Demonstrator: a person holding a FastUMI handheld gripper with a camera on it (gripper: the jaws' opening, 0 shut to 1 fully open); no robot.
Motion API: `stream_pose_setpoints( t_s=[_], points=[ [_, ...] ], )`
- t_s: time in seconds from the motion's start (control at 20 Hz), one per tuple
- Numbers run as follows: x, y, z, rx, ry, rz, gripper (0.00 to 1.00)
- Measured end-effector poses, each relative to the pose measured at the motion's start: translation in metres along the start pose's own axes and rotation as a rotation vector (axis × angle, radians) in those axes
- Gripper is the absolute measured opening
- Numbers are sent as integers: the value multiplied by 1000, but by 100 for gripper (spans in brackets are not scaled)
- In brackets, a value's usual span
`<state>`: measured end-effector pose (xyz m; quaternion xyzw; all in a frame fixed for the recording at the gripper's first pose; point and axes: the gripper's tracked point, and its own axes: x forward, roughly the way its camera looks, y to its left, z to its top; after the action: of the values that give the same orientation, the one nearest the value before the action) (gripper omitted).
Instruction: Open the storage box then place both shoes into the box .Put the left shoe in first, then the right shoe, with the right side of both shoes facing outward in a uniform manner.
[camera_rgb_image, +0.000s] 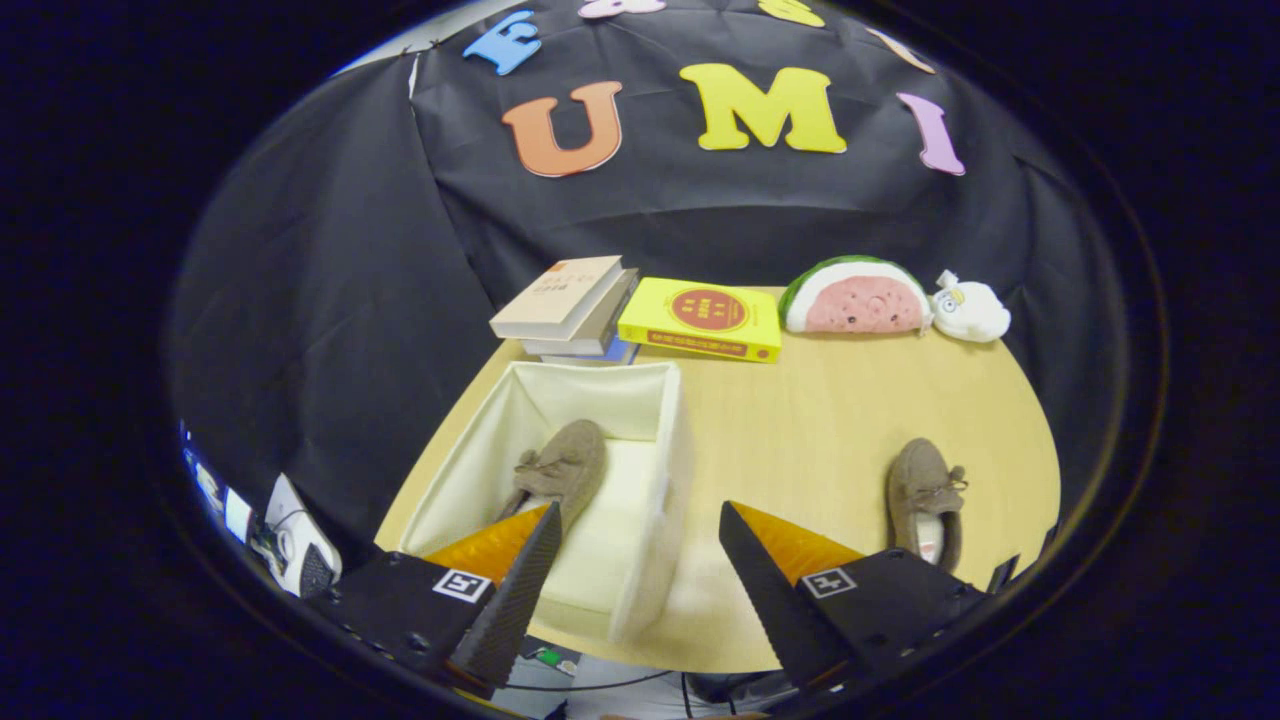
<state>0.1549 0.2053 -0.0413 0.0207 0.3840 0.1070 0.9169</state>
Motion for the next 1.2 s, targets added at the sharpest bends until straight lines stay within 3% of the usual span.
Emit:
stream_pose_setpoints(
  t_s=[0.45, 0.7, 1.05, 1.2],
  points=[
    [-5, -157, -26, 61, 34, -175, 96],
    [3, -236, -44, 26, 92, -281, 95],
    [28, -306, -89, 65, 243, -295, 94],
    [41, -321, -107, 62, 319, -295, 84]
  ],
)
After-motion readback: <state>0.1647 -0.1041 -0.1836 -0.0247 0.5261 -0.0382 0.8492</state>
